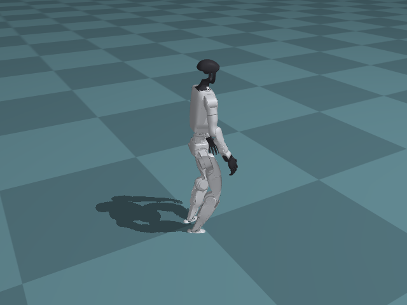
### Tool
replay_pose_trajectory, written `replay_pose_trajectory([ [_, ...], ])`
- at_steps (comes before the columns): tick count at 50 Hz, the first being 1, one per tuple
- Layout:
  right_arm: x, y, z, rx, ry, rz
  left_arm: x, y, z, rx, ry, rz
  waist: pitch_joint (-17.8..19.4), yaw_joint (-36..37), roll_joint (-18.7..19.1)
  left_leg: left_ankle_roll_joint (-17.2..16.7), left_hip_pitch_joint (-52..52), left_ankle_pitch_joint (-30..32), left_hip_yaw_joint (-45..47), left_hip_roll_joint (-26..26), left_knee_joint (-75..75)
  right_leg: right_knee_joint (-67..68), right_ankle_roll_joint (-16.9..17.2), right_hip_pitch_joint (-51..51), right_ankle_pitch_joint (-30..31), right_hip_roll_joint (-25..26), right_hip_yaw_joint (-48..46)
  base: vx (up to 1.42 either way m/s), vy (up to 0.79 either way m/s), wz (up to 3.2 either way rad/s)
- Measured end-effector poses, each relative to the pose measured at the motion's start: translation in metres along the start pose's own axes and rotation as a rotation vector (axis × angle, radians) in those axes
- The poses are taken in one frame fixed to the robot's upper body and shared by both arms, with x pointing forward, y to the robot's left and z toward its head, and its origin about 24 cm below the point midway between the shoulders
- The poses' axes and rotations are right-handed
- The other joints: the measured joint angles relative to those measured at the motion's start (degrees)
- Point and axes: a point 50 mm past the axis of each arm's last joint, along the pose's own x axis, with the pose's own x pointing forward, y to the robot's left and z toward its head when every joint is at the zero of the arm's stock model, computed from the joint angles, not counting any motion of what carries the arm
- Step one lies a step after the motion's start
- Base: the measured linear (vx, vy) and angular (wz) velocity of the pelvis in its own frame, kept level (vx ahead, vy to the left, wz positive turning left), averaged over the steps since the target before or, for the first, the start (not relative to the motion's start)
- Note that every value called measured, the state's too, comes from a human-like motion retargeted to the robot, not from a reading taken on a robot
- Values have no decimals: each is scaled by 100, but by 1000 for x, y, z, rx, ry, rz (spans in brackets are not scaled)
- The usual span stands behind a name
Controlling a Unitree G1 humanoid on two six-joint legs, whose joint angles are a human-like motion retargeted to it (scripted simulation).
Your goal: Walk
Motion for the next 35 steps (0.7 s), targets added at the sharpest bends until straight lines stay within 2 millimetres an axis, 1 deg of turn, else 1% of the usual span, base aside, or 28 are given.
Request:
replay_pose_trajectory([
  [6,2,1,6,-4,-20,7,3,13,26,-9,-104,59,-31,137,-91,116,-200,-241,-86,-62,288,440,-18,-213,-264,-143,-36,7,2,14],
  [10,2,2,9,14,-33,12,3,25,35,-34,-135,108,16,163,-238,183,-109,-324,-182,-267,265,1326,-43,-470,-395,-474,-23,10,2,26],
  [12,2,2,11,31,-41,12,2,32,34,-50,-124,135,64,120,-336,196,16,-312,-234,-437,151,2126,-103,-735,-312,-778,3,14,2,30],
  [15,2,1,12,63,-48,10,1,45,24,-77,-77,177,139,-23,-492,205,250,-243,-346,-722,-123,3268,-227,-1272,-300,-1169,206,17,3,41],
  [18,2,0,11,101,-44,1,-3,60,11,-123,-16,231,140,-248,-604,212,547,-73,-505,-936,-671,3653,-189,-1931,-185,-1355,430,24,3,47],
  [20,1,-1,7,129,-30,-8,-6,71,3,-161,13,269,114,-386,-573,199,787,78,-619,-940,-1120,3416,-100,-2321,-13,-1293,486,31,2,40],
  [23,-1,-2,-4,179,13,-29,-10,83,-4,-200,27,322,129,-505,-442,175,1038,91,-758,-787,-1356,2505,151,-2685,422,-1017,477,36,-1,31],
  [28,-7,0,-29,258,103,-53,-16,99,-4,-230,-4,384,87,-507,-140,119,1226,-71,-950,-442,-1343,401,643,-2919,1448,-367,445,43,-5,21],
  [30,-11,3,-40,284,142,-55,-17,101,-4,-243,-15,396,70,-485,-138,94,1270,-200,-1018,-436,-1125,130,758,-3022,1679,-294,556,48,-10,26],
  [32,-14,5,-49,309,175,-56,-18,103,-4,-262,-24,405,13,-478,-109,61,1318,-323,-1021,-360,-883,134,773,-3014,1911,-249,607,54,-11,45],
  [35,-19,7,-61,334,215,-58,-19,101,-10,-316,-17,407,-74,-494,-27,-29,1392,-317,-867,-119,-384,522,604,-2891,2044,-191,633,58,-15,42],
])
